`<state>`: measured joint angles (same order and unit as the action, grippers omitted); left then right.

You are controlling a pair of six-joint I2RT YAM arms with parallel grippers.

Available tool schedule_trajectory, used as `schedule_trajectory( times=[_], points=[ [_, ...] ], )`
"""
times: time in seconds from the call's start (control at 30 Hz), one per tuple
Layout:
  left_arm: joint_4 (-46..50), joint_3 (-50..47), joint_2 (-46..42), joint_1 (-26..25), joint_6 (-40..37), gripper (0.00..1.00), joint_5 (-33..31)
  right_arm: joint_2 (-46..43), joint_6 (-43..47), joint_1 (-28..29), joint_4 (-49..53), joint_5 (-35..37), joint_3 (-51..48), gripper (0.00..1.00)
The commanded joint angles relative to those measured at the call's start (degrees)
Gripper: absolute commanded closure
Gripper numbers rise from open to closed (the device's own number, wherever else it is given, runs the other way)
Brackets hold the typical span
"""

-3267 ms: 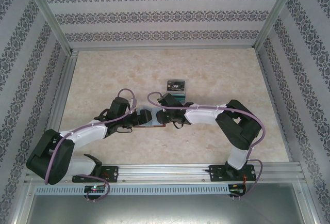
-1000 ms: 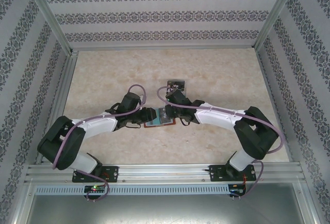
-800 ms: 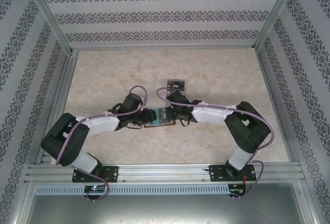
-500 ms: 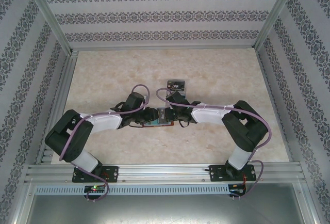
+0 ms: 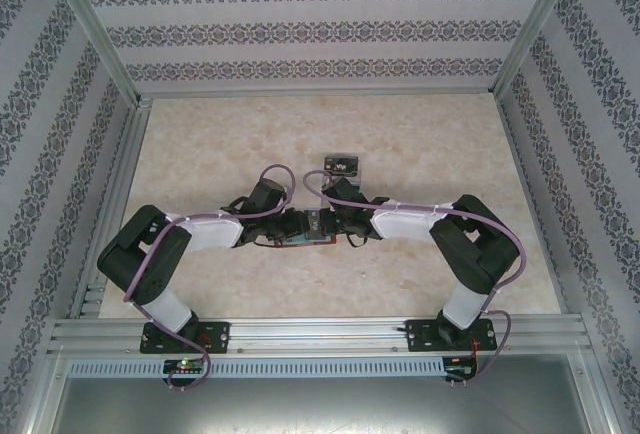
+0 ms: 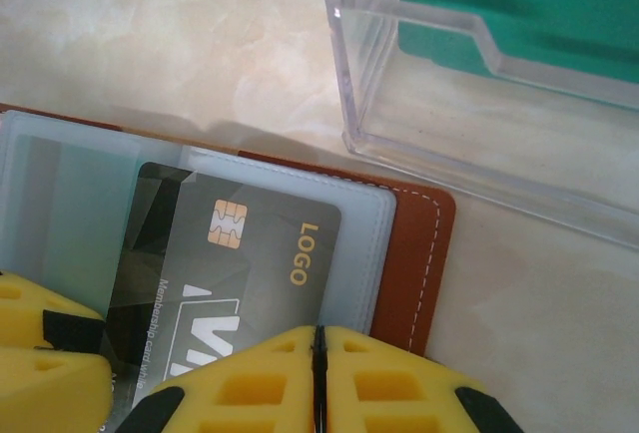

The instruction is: Take the credit cards out of the card holder

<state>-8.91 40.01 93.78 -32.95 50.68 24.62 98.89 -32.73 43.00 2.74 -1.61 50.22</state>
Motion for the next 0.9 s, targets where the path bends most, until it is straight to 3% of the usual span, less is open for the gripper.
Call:
schedule_trajectory(
  times=[0.0, 0.23, 0.4, 0.87],
  points=[
    [-2.5, 0.5, 1.6, -0.6, 1.8, 0.73, 0.2, 1.1, -0.5, 0.7, 0.4, -0.9, -0.7, 0.89],
    [-3.0, 0.3, 1.6, -0.5, 1.9, 0.83, 0.4, 1.2, -0.5, 0.7, 0.5, -0.8, -0.7, 0.89],
    [-2.8, 0.1, 1.2, -0.5, 2.0, 0.98, 0.3, 1.5, -0.7, 0.6, 0.5, -0.6, -0.8, 0.89],
    [0.9, -4.5, -6.2, 2.4, -0.2, 1.0, -0.4, 1.1, -0.8, -0.5, 0.2, -0.3, -2.1, 0.89]
  ],
)
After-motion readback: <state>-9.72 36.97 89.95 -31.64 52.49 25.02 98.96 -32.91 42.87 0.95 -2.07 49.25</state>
